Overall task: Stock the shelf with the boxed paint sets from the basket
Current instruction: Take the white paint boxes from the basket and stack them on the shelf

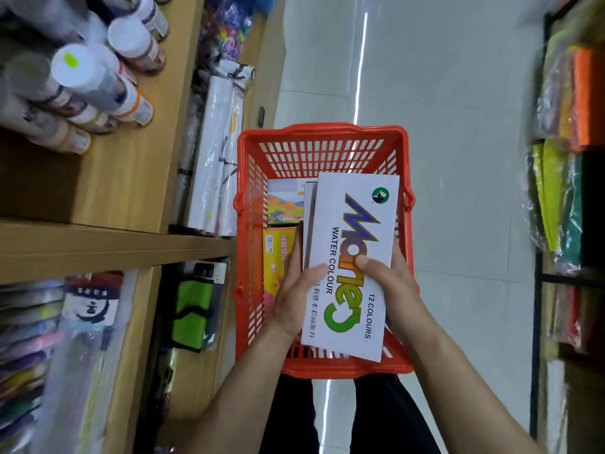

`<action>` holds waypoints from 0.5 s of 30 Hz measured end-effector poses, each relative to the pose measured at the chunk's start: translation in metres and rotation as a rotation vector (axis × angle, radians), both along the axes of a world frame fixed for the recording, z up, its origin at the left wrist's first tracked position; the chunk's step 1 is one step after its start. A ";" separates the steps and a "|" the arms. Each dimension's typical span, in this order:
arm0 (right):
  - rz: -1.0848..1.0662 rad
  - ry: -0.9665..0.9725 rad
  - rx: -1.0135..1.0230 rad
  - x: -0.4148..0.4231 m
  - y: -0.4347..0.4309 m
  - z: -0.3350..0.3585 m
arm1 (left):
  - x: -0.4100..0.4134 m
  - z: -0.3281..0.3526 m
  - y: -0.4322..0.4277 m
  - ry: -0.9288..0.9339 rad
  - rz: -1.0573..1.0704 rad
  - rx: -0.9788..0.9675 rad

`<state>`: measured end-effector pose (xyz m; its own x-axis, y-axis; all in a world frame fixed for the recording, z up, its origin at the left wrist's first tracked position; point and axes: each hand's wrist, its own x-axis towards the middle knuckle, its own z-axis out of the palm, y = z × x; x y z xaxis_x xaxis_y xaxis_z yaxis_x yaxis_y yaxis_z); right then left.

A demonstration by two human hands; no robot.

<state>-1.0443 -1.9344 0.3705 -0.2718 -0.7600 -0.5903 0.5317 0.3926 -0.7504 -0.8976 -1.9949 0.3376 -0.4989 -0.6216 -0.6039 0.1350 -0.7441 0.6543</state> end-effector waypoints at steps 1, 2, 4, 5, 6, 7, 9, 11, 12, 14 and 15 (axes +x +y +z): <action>0.013 -0.021 -0.006 -0.001 -0.004 0.008 | 0.001 0.010 -0.001 0.007 0.010 -0.021; 0.027 -0.036 -0.012 -0.002 -0.008 0.017 | 0.001 0.022 -0.003 0.016 0.018 -0.048; 0.066 -0.033 -0.032 -0.006 -0.015 0.035 | 0.000 0.048 -0.005 0.014 0.040 -0.084; 0.088 -0.021 -0.045 -0.007 -0.019 0.045 | 0.000 0.061 -0.005 0.010 0.055 -0.094; 0.111 -0.013 -0.061 -0.008 -0.021 0.057 | 0.001 0.074 -0.005 0.021 0.073 -0.105; 0.132 -0.009 -0.079 -0.008 -0.023 0.068 | 0.003 0.086 -0.004 0.029 0.094 -0.120; 0.165 0.009 -0.111 -0.005 -0.024 0.091 | 0.005 0.107 -0.001 0.022 0.129 -0.158; 0.185 0.026 -0.136 0.003 -0.022 0.111 | 0.009 0.126 0.005 -0.010 0.192 -0.201; 0.197 0.024 -0.150 0.007 -0.021 0.119 | 0.010 0.134 0.009 -0.011 0.227 -0.209; 0.238 0.019 -0.177 0.011 -0.015 0.131 | 0.011 0.154 0.020 -0.010 0.292 -0.223; 0.258 0.005 -0.189 0.013 -0.012 0.138 | 0.012 0.164 0.027 -0.012 0.326 -0.231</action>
<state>-1.0318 -1.9462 0.5087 -0.0581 -0.9004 -0.4311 0.4291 0.3674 -0.8252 -0.8859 -1.9678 0.5012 -0.2464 -0.8666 -0.4340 0.3309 -0.4961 0.8027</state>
